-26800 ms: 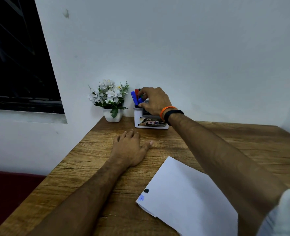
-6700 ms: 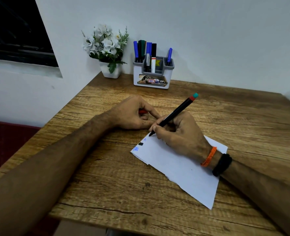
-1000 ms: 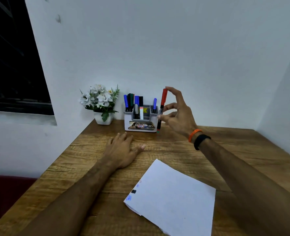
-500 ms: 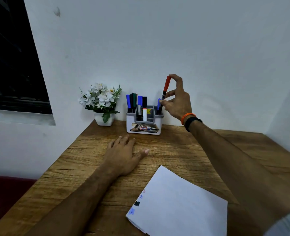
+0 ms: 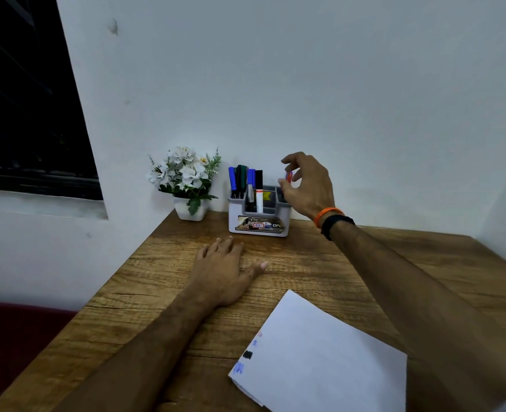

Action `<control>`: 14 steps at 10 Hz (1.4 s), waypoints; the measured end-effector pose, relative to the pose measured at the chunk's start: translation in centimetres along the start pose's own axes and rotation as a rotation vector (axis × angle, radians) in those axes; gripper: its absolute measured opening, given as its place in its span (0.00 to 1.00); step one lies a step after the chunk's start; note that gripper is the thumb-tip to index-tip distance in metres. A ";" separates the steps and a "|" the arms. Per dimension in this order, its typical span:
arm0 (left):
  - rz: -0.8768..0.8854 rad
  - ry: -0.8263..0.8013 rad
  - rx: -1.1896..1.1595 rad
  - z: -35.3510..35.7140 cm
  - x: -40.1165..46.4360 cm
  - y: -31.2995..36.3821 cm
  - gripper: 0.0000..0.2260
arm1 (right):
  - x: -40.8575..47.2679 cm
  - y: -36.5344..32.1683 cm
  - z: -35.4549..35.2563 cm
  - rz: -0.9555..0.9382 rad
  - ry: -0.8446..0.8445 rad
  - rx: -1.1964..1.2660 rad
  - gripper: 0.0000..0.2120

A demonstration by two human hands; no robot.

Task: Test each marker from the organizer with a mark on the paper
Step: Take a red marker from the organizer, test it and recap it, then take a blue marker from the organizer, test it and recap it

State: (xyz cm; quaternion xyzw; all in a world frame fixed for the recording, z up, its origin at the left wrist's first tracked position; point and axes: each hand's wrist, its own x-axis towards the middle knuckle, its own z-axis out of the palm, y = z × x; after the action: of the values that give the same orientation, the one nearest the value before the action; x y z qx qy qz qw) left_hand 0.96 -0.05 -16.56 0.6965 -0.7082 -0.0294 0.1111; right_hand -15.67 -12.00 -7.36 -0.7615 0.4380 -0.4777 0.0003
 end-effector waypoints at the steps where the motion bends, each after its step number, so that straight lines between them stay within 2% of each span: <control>1: 0.004 0.008 -0.006 0.1 0.0 -0.1 0.37 | 0.2 -2.0 1.5 -0.005 -0.063 0.055 0.11; 2: 0.005 0.017 -0.011 0.2 0.0 -0.1 0.37 | 0.6 -3.8 3.0 0.008 -0.133 0.060 0.08; 5: 0.003 0.025 -0.024 0.3 0.0 -0.2 0.37 | 2.6 -5.6 6.0 0.008 -0.356 -0.096 0.27; 6: 0.005 0.030 -0.019 0.4 -0.2 -0.2 0.37 | 2.5 -5.7 6.3 -0.004 -0.367 -0.117 0.25; 7: 0.010 0.036 -0.018 0.6 -0.3 -0.2 0.38 | 2.2 -5.7 6.1 -0.012 -0.256 -0.062 0.18; 8: 0.006 0.031 -0.023 0.5 -0.3 -0.2 0.38 | 1.7 -5.7 6.0 -0.079 -0.180 -0.073 0.16; 10: -0.002 0.027 -0.017 0.3 0.1 -0.2 0.37 | 1.0 -5.5 6.1 -0.010 -0.226 0.079 0.21; 12: -0.005 0.017 -0.022 0.1 0.2 -0.2 0.37 | 1.1 -5.2 6.9 0.100 -0.256 0.087 0.15; 14: 0.006 0.033 -0.031 0.3 0.2 -0.4 0.38 | 2.3 -6.5 4.7 0.186 -0.036 0.360 0.11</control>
State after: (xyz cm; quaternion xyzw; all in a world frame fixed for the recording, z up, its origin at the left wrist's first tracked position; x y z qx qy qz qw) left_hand 1.25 -0.25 -16.91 0.6930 -0.7078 -0.0284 0.1337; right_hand -7.56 -11.54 -5.53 -0.7138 0.4139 -0.5326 0.1885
